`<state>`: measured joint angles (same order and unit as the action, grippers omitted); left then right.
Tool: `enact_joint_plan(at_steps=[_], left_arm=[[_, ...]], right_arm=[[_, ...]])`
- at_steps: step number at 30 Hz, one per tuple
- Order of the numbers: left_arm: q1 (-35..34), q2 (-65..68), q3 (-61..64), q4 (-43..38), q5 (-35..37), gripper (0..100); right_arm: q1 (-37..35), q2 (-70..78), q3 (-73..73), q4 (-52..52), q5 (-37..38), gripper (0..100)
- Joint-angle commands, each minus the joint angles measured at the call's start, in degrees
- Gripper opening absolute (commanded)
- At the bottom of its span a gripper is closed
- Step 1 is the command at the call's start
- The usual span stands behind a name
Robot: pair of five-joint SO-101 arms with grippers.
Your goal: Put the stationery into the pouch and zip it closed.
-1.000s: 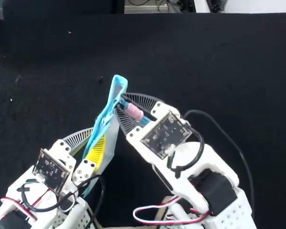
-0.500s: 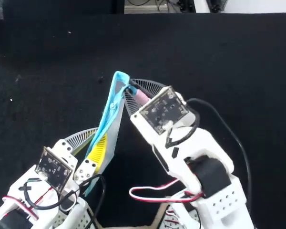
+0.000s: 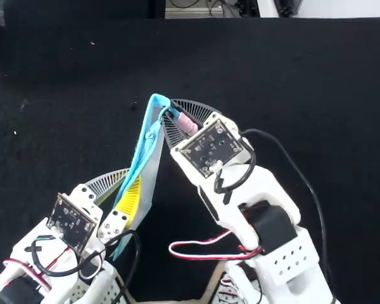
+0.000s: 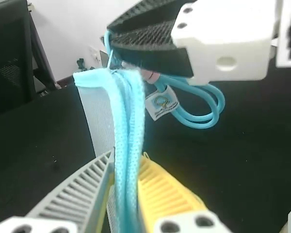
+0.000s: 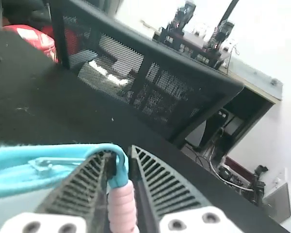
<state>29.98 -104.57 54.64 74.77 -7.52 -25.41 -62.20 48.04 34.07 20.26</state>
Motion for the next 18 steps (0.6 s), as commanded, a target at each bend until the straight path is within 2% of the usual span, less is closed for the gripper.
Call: enact_joint_plan(at_steps=[1,7,18], left_arm=[[0.8,-0.1,0.1,0.8,0.2,3],[0.8,-0.1,0.1,0.8,0.2,3],[0.8,-0.1,0.0,0.8,0.2,3]], right_arm=[[6.9,0.7,0.0,-3.2,0.6,1.1],[9.7,3.0,-0.2,-4.7,1.0,1.1],[14.8,17.9,-7.8,-4.5,0.6,1.1]])
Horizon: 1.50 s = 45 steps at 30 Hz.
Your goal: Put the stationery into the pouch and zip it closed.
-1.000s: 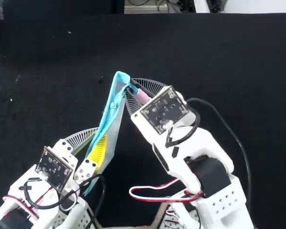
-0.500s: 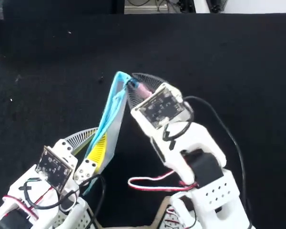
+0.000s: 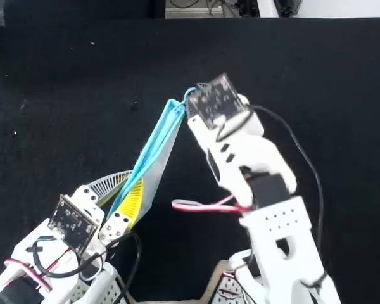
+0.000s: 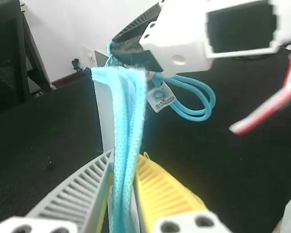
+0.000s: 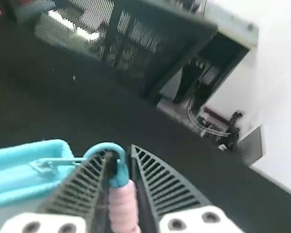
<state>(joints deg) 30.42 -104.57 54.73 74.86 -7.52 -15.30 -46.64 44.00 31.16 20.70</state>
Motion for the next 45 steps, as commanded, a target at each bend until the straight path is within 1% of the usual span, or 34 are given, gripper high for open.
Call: enact_joint_plan(at_steps=[1,9,17,25,29,32,37,41,45], left_arm=[[0.4,-0.1,-0.1,0.7,0.2,3],[0.4,-0.2,-0.1,0.7,0.2,3],[0.4,-0.2,-0.1,0.7,0.2,3],[0.4,-0.2,-0.1,0.7,0.2,3],[0.4,-0.2,-0.1,0.7,0.2,3],[0.4,-0.2,-0.1,0.7,0.2,3],[0.4,-0.2,-0.1,0.7,0.2,3],[0.4,-0.2,-0.1,0.7,0.2,3],[0.4,-0.2,-0.1,0.7,0.2,3]], right_arm=[[4.6,2.4,-3.7,-1.6,0.1,1.1],[4.8,3.6,-2.4,-1.8,0.2,1.1],[4.9,8.3,-2.3,-1.8,0.2,1.1],[8.6,11.3,-5.1,-1.2,0.1,1.1],[7.1,10.9,-5.5,2.8,0.1,1.1],[5.7,10.2,-5.5,3.3,0.1,1.1],[6.2,11.2,-6.0,3.3,0.1,1.1],[8.7,13.5,-6.2,3.1,0.1,1.1],[9.4,14.1,-7.0,3.5,0.1,1.1]])
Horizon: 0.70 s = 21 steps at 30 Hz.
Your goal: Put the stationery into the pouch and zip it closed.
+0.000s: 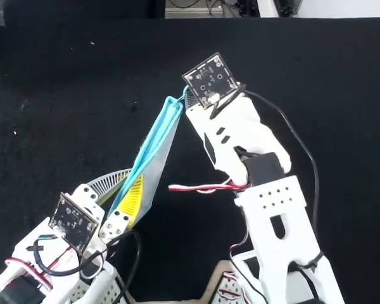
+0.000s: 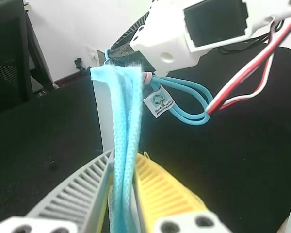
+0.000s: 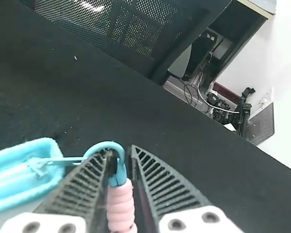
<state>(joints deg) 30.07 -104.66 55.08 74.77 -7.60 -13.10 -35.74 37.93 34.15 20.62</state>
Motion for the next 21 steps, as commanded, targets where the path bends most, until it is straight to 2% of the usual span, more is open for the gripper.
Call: enact_joint_plan(at_steps=[1,4,7,9,15,21], left_arm=[[0.7,-0.1,-0.5,0.8,0.3,3],[0.7,-0.1,-0.5,0.8,0.3,3],[0.7,-0.1,-0.5,0.8,0.3,3],[0.7,-0.1,-0.3,0.7,0.3,3],[0.7,-0.1,-0.4,0.7,0.3,3],[0.7,-0.1,-0.4,0.7,0.3,3]], right_arm=[[7.0,3.0,-0.9,0.5,0.2,1.1],[6.9,2.2,-0.8,0.5,0.0,1.1],[6.5,0.5,-1.3,4.3,-3.8,1.5],[4.0,-1.9,-2.6,9.6,-6.4,3.0],[-7.4,-8.7,-7.5,25.2,-10.4,22.3],[-15.0,-12.8,-11.5,33.1,-11.2,23.7]])
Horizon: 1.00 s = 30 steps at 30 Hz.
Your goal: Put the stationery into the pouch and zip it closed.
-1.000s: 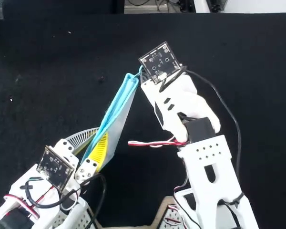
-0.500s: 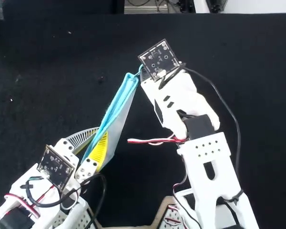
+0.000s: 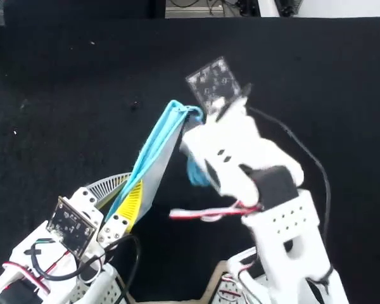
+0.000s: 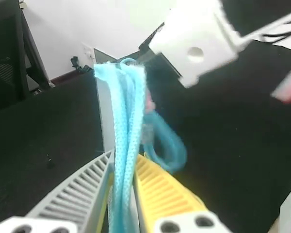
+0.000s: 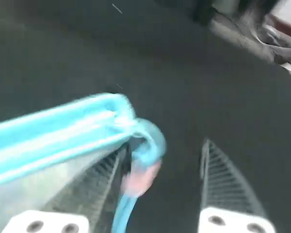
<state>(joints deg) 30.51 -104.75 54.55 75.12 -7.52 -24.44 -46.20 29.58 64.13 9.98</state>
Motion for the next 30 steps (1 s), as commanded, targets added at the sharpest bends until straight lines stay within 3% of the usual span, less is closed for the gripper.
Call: enact_joint_plan(at_steps=[1,7,11,15,19,21,24,30], left_arm=[[0.3,0.0,0.2,0.4,0.2,3],[0.2,0.0,0.5,0.4,0.2,3],[-0.4,0.0,0.0,0.4,0.2,3],[-0.4,0.1,0.0,0.0,0.2,3],[-0.4,0.2,0.0,-0.2,-3.2,3],[-0.4,0.2,-0.2,-1.8,-6.2,3],[-4.8,0.4,-1.6,-5.7,-6.5,3],[-19.0,0.4,-1.4,-10.8,-6.5,3]], right_arm=[[-4.4,-3.3,-3.6,4.0,-0.4,23.7],[-4.5,-12.6,-3.7,8.2,-0.1,23.7],[0.4,-19.3,-0.7,11.7,0.0,20.2],[7.1,-24.1,8.9,10.5,0.2,0.3],[16.4,-26.7,24.2,5.0,6.2,2.2],[18.3,-27.6,32.3,0.4,4.7,1.1],[18.4,-28.9,41.1,-6.0,1.1,1.4],[18.5,-32.8,51.9,-12.7,0.5,1.8]])
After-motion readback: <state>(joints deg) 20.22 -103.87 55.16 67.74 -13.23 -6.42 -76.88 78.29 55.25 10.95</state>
